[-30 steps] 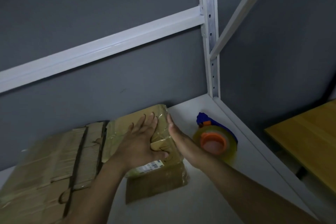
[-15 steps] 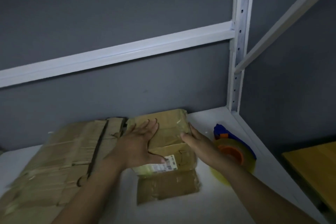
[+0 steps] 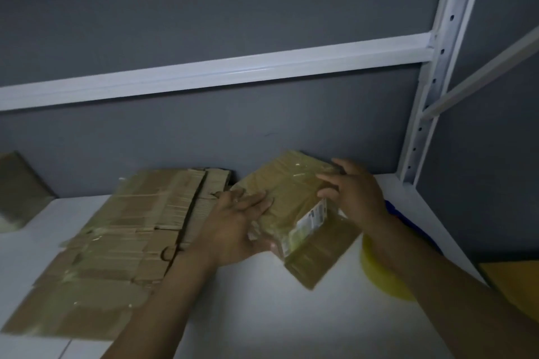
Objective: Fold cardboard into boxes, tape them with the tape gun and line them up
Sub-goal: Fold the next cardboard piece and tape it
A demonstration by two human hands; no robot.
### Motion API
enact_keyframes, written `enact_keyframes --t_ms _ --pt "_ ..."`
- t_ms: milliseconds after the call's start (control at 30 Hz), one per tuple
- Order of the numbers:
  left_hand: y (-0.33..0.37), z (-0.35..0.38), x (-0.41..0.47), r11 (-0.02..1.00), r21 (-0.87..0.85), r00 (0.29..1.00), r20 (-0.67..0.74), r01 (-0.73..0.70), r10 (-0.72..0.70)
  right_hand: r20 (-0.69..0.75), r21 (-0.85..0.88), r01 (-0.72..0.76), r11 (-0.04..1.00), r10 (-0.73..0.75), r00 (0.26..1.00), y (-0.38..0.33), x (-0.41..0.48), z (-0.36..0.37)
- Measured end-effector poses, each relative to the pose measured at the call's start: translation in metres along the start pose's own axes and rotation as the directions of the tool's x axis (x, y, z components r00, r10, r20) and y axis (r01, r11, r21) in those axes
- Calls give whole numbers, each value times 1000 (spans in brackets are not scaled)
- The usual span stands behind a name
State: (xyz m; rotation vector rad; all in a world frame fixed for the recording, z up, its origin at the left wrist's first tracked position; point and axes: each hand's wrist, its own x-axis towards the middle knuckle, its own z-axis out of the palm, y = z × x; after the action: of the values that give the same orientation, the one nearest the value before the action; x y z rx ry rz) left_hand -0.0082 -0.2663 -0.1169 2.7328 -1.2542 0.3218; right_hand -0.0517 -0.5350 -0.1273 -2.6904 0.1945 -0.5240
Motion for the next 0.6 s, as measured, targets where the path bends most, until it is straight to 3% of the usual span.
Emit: enact_keyframes --t_ms 100,167,267,333,433,600 --pt "5 15 3 996 -68 970 -236 -66 48 131 30 -6 1000 2 991 12 2 -3" --pt "23 22 9 993 -111 957 -291 -31 -2 85 43 -29 999 25 996 22 -11 -8" --pt "50 34 18 989 -144 925 -374 22 -75 28 4 -232 973 231 972 48 -50 -17" --pt "57 43 23 982 -185 903 -413 42 -117 98 -105 -414 904 424 900 70 -75 -18" --pt "58 50 31 982 -179 896 -422 64 -135 152 -150 -565 812 583 798 91 -96 -14" --pt "67 51 40 975 -138 934 -288 177 -210 13 -33 -628 778 628 778 92 -109 -26"
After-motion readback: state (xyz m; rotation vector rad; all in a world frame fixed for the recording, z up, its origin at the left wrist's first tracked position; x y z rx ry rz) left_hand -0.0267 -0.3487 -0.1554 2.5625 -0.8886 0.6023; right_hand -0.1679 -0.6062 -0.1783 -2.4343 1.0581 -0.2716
